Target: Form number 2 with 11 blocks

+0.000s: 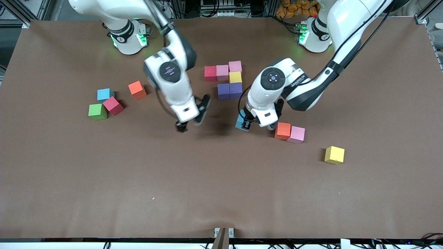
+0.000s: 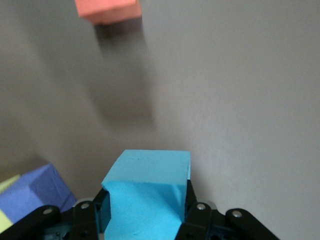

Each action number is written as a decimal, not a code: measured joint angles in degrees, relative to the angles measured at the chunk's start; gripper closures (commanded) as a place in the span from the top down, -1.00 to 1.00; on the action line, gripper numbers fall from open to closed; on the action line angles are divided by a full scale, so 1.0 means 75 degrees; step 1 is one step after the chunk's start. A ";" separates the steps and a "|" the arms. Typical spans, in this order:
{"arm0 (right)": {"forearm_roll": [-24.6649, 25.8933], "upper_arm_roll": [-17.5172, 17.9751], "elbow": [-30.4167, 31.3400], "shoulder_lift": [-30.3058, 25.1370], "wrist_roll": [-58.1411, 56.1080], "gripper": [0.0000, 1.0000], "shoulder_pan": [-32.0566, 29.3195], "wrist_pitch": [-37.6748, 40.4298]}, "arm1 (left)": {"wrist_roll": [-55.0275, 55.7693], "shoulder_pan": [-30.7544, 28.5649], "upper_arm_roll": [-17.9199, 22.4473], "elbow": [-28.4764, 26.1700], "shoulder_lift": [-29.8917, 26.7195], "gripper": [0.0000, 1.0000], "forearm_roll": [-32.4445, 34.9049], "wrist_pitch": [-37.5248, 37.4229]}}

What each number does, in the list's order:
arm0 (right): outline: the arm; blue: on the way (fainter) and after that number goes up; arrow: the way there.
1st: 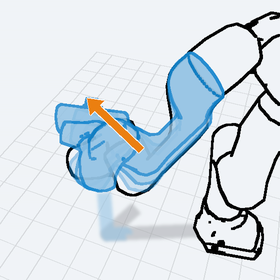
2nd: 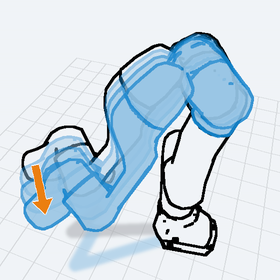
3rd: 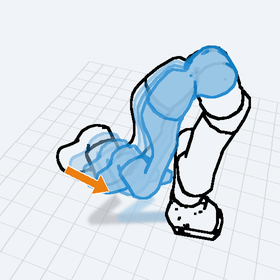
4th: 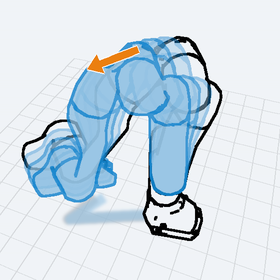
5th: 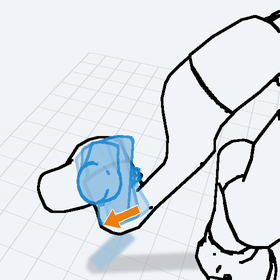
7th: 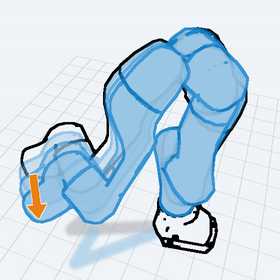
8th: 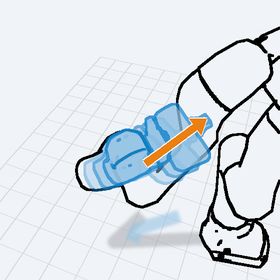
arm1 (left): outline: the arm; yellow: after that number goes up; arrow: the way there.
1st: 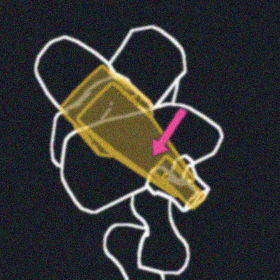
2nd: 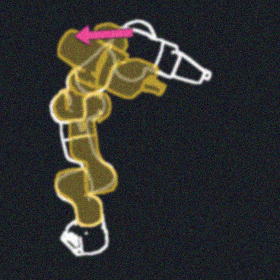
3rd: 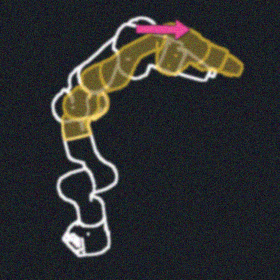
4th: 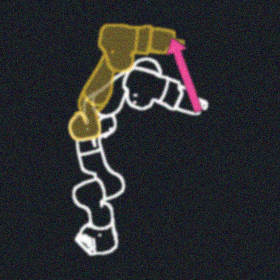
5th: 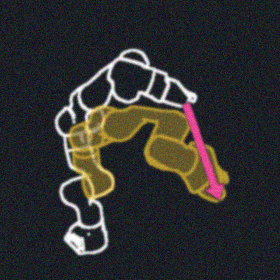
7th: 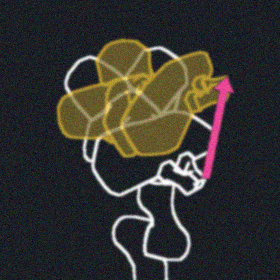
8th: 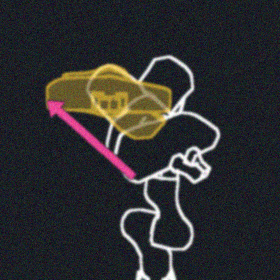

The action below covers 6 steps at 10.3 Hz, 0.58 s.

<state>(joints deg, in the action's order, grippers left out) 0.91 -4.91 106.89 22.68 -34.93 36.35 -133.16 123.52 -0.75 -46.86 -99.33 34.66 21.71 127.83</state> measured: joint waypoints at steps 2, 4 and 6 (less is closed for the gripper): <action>0.0000 -0.0004 -0.0002 0.0000 0.0004 1.00 -0.0668 0.0002 | 0.0606 0.0481 0.0029 0.0196 0.0022 -0.76 -0.0211 0.0000; 0.0000 -0.0050 0.0031 0.0001 0.0027 1.00 -0.1184 0.0030 | 0.1175 0.1081 0.0285 0.0364 0.0039 -0.76 -0.0638 -0.0001; 0.0000 -0.0291 0.0144 0.0001 0.0033 1.00 -0.1581 0.0046 | 0.1866 0.1704 0.0594 0.0616 0.0186 -0.76 -0.0833 -0.0001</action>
<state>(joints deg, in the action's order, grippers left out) 0.91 -7.09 107.97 22.70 -34.68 24.49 -132.81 137.51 12.03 -42.41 -94.71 36.05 15.47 127.82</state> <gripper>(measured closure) 0.000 0.436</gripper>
